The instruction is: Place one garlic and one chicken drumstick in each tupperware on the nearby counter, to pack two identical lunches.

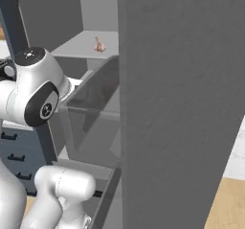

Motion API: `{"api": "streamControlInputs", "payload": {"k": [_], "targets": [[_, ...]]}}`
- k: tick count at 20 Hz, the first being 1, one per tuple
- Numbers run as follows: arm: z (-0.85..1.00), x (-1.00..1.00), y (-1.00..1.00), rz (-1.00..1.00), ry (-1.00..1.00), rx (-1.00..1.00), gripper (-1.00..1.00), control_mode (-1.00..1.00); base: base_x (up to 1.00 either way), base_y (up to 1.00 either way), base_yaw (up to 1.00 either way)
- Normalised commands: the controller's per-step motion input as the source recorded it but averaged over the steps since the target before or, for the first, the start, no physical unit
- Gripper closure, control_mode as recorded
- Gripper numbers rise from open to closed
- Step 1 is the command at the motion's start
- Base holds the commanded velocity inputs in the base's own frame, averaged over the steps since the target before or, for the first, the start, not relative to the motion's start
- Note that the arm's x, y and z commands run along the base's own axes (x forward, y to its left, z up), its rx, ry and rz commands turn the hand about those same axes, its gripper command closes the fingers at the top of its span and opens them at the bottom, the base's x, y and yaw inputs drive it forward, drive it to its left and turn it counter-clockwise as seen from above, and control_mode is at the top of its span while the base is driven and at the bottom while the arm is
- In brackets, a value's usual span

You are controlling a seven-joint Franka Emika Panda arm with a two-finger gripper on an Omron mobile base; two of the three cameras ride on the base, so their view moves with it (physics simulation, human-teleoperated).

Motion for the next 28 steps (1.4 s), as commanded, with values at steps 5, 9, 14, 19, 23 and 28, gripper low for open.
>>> {"api": "streamControlInputs", "payload": {"k": [5,9,14,19,23,28], "targets": [[0.0,0.0,0.0,0.0,0.0,0.0,1.0,1.0,-0.37,0.71,0.01],[0.0,0.0,0.0,0.0,0.0,0.0,1.0,1.0,-0.27,0.97,0.08],[0.0,0.0,0.0,0.0,0.0,0.0,1.0,1.0,-0.24,0.82,0.07],[0.0,0.0,0.0,0.0,0.0,0.0,1.0,1.0,-0.2,0.5,0.0],[0.0,0.0,0.0,0.0,0.0,0.0,1.0,1.0,0.05,0.9,0.0],[0.0,0.0,0.0,0.0,0.0,0.0,1.0,1.0,0.11,1.0,0.0]]}}
